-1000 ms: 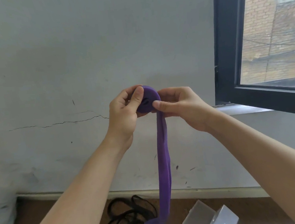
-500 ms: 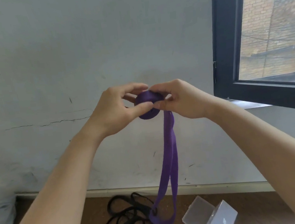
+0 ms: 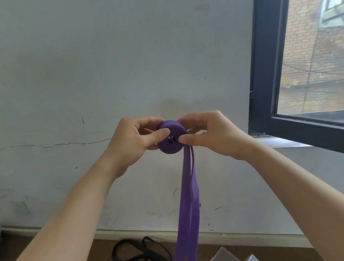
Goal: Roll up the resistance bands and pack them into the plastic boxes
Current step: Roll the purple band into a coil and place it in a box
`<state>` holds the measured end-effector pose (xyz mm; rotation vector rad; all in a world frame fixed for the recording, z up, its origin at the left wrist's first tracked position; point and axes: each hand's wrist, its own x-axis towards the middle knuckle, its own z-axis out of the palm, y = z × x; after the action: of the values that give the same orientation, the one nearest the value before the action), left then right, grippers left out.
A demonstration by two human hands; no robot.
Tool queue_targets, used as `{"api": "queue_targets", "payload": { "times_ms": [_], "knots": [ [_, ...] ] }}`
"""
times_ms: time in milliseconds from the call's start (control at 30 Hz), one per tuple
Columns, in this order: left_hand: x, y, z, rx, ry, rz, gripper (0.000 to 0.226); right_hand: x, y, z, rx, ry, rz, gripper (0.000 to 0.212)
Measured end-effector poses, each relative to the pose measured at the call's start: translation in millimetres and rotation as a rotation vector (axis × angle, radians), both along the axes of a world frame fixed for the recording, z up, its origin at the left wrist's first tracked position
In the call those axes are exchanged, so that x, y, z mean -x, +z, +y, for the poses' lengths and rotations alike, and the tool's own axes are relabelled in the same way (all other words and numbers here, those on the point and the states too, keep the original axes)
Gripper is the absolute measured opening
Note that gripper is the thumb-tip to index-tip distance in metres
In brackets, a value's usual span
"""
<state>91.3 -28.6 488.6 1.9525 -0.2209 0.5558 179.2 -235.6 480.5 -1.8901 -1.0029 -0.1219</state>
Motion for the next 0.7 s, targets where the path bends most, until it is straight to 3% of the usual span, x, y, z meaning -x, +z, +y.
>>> {"api": "queue_targets", "payload": {
  "times_ms": [133,300,500,700],
  "knots": [
    [-1,-1,-2,0.238,-0.005,0.070,0.016,0,-9,-1,-0.081,0.126,0.225,0.027],
    [-5,-4,-8,0.426,-0.058,0.131,0.025,1,-12,9,-0.299,0.171,0.421,0.032],
    [-6,0,-14,0.692,-0.190,0.092,0.025,3,-13,15,-0.388,0.140,0.459,0.025],
    [-3,-1,-34,0.986,-0.355,0.087,0.028,8,-10,23,-0.608,0.160,0.500,0.025]
  ]
}}
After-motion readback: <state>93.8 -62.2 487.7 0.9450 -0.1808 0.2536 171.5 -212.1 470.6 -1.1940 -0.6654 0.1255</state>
